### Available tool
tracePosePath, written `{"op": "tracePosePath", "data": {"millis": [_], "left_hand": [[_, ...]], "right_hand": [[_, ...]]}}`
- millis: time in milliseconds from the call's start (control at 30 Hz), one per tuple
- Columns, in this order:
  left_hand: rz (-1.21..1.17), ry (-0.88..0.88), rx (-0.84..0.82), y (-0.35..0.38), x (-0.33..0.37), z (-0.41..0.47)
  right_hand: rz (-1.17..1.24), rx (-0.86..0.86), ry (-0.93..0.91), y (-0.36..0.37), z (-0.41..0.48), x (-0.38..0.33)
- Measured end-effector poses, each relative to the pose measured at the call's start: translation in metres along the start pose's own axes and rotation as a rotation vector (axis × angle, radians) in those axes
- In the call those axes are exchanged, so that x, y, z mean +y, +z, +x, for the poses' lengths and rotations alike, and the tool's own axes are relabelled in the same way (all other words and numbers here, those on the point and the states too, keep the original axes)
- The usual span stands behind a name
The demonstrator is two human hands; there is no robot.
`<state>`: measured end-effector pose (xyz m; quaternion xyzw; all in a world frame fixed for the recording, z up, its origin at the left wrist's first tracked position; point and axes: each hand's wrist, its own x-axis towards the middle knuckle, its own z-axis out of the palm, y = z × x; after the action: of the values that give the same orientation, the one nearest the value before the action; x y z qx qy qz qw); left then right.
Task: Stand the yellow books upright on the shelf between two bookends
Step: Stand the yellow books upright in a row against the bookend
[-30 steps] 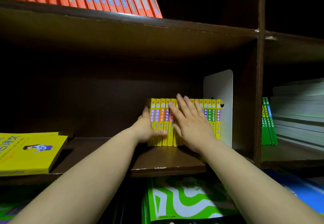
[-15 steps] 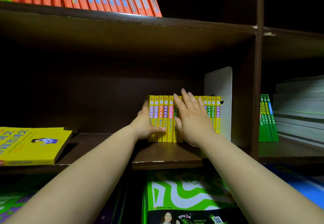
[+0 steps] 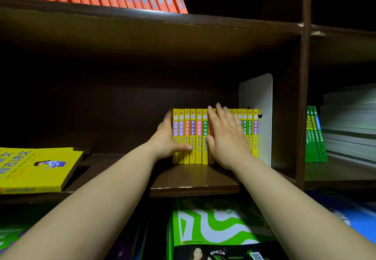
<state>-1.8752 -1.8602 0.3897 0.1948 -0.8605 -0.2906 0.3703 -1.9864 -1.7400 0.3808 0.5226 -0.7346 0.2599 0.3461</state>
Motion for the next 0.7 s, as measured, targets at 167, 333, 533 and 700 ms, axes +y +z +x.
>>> {"op": "tracePosePath", "data": {"millis": [167,333,533,700], "left_hand": [[-0.014,-0.002,-0.087,-0.001,0.005,0.003],[0.089,0.009,-0.152,-0.013,0.003,0.007],[-0.037,-0.007,-0.150,-0.011,-0.002,0.003],[-0.017,0.003,-0.137,-0.007,-0.002,0.002]], "right_hand": [[-0.034,0.044,0.040,0.000,-0.002,0.004],[-0.017,0.043,0.051,0.001,-0.001,0.003],[-0.027,0.051,0.013,0.003,0.000,0.001],[-0.065,0.056,0.013,0.003,-0.001,0.003]]}}
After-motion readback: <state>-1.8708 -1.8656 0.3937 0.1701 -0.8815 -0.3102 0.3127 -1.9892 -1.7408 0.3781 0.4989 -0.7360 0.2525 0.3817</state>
